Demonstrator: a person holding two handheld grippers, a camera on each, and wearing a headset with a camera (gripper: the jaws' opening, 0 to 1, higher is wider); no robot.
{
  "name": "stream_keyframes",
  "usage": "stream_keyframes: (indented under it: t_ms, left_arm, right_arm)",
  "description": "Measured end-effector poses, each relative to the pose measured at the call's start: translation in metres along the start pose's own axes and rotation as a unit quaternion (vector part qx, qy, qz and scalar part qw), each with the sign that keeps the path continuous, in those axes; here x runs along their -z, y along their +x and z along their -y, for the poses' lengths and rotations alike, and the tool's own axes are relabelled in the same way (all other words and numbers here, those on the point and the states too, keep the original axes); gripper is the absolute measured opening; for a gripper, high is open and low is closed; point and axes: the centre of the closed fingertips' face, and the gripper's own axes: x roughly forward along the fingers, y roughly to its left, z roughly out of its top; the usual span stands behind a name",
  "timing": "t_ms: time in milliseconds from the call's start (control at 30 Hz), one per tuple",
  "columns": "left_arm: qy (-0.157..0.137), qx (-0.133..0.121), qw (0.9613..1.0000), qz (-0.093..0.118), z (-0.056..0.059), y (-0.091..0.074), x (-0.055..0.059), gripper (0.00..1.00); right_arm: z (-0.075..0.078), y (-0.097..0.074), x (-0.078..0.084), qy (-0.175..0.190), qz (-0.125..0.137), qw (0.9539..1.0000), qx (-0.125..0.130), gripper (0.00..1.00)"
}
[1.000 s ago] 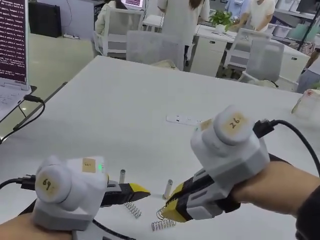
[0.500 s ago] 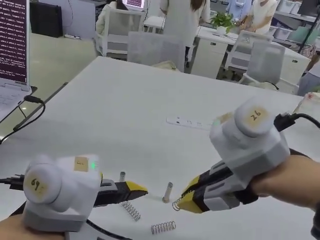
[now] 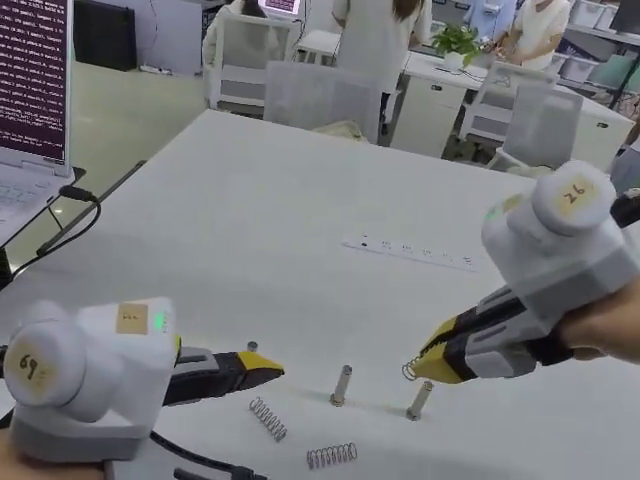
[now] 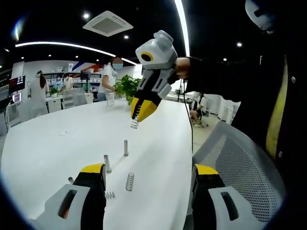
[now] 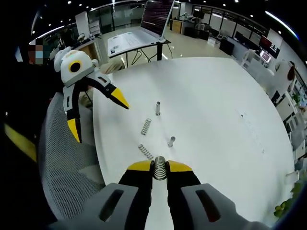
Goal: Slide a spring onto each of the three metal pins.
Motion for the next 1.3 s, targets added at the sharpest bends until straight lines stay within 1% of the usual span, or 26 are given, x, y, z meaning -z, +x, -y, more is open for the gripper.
stream_keyframes:
  t_ms: [67,167,267,300,433,500,533,633,800,933,1000,1067,1200,1300]
  left_arm:
    - [0.0,-0.002,1.0,0.001,-0.001,-0.002,-0.001,0.69]
    - [0.001,-0.006,1.0,0.003,-0.002,-0.004,-0.002,0.69]
    - [0.0,-0.01,0.9999,0.005,-0.004,-0.006,-0.002,0.69]
    - [0.001,-0.012,0.9999,0.005,-0.005,-0.006,-0.003,0.69]
    - [0.001,-0.014,0.9999,0.006,-0.005,-0.007,-0.003,0.68]
    - [0.0,-0.015,0.9999,0.007,-0.006,-0.007,-0.004,0.68]
    - [-0.001,-0.016,0.9998,0.008,-0.006,-0.008,-0.004,0.68]
    - [-0.001,-0.02,0.9998,0.01,-0.008,-0.009,-0.004,0.68]
    - [-0.001,-0.026,0.9996,0.012,-0.01,-0.011,-0.004,0.68]
    - [0.0,-0.031,0.9995,0.011,-0.012,-0.013,-0.003,0.68]
    - [-0.002,-0.035,0.9993,0.011,-0.013,-0.014,-0.001,0.68]
    - [-0.003,-0.038,0.9992,0.009,-0.015,-0.015,0.0,0.68]
    - [-0.004,-0.048,0.9988,0.008,-0.018,-0.02,0.004,0.68]
    - [-0.002,-0.062,0.9981,0.002,-0.022,-0.024,0.01,0.68]
  right_arm:
    - [0.005,0.0,0.002,0.003,-0.003,1.0,0.001,0.08]
    - [0.012,0.001,0.007,0.003,-0.015,0.9999,0.006,0.08]
    - [0.017,0.002,0.011,0.004,-0.026,0.9996,0.005,0.08]
    - [0.022,0.004,0.013,0.004,-0.03,0.9995,0.005,0.08]
    - [0.027,0.007,0.018,0.003,-0.043,0.999,0.006,0.08]
    - [0.029,0.008,0.019,0.005,-0.046,0.9989,0.004,0.08]
    - [0.034,0.009,0.021,0.007,-0.049,0.9988,0.004,0.08]
    - [0.039,0.012,0.027,0.007,-0.063,0.998,0.003,0.08]
    - [0.051,0.02,0.036,0.016,-0.079,0.9967,-0.002,0.08]
    - [0.054,0.025,0.041,0.02,-0.089,0.9958,-0.004,0.08]
    - [0.058,0.03,0.044,0.022,-0.093,0.9954,-0.006,0.08]
    - [0.057,0.032,0.045,0.027,-0.096,0.995,-0.01,0.08]
    - [0.058,0.039,0.049,0.027,-0.104,0.9942,-0.009,0.08]
    - [0.057,0.041,0.05,0.03,-0.106,0.9938,-0.012,0.08]
